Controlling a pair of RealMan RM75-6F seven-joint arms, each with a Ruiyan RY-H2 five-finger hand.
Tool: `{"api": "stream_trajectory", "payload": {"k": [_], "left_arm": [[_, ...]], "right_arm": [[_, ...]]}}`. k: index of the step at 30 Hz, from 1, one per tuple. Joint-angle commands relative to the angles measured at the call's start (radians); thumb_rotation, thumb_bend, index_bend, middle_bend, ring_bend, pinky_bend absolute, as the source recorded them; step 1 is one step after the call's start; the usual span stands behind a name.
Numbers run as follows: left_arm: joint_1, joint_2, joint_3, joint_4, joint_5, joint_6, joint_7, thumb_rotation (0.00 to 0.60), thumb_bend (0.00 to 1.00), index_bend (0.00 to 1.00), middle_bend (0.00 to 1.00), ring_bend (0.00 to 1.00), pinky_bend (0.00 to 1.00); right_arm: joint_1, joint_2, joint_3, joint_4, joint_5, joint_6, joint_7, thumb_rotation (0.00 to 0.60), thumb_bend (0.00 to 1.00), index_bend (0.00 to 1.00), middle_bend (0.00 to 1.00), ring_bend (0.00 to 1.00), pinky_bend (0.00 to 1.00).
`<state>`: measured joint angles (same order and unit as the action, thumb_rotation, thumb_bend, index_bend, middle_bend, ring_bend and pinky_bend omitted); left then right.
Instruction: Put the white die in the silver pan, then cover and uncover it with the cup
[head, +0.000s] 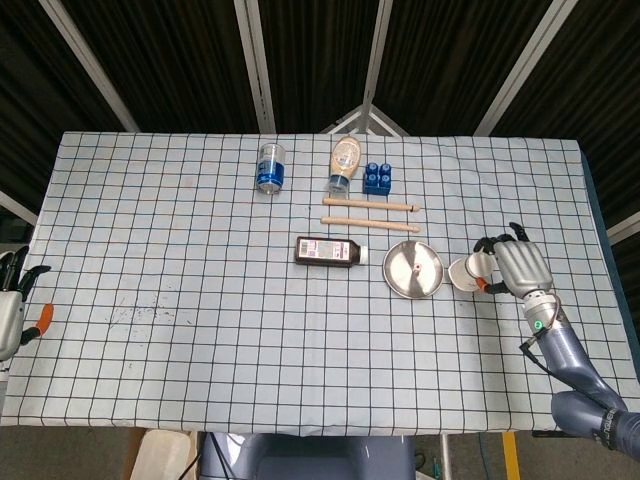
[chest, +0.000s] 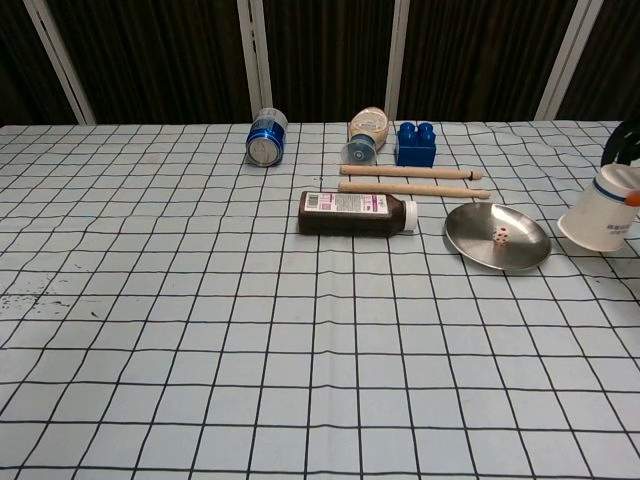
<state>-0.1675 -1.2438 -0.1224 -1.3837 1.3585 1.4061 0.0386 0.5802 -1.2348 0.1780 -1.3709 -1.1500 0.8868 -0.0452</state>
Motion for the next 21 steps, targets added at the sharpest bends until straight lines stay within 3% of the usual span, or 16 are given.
{"api": "stream_trajectory", "payload": {"k": [1, 9, 21], "left_arm": [[0.000, 0.002, 0.001, -0.001, 0.002, -0.001, -0.004, 0.600, 0.55, 0.23, 0.00, 0.00, 0.10], [-0.004, 0.004, 0.001, 0.002, 0.000, -0.010, -0.013, 0.600, 0.55, 0.23, 0.00, 0.00, 0.10], [-0.006, 0.005, -0.001, 0.007, -0.004, -0.018, -0.021, 0.600, 0.55, 0.23, 0.00, 0.00, 0.10]], "right_arm": [[0.012, 0.014, 0.014, -0.047, -0.003, 0.013, -0.025, 0.600, 0.40, 0.48, 0.43, 0.27, 0.00], [0.056, -0.009, 0.035, -0.114, 0.051, -0.034, -0.057, 0.600, 0.40, 0.48, 0.43, 0.27, 0.00], [0.126, -0.088, 0.052, -0.059, 0.106, -0.079, -0.108, 0.600, 0.40, 0.48, 0.43, 0.27, 0.00]]}}
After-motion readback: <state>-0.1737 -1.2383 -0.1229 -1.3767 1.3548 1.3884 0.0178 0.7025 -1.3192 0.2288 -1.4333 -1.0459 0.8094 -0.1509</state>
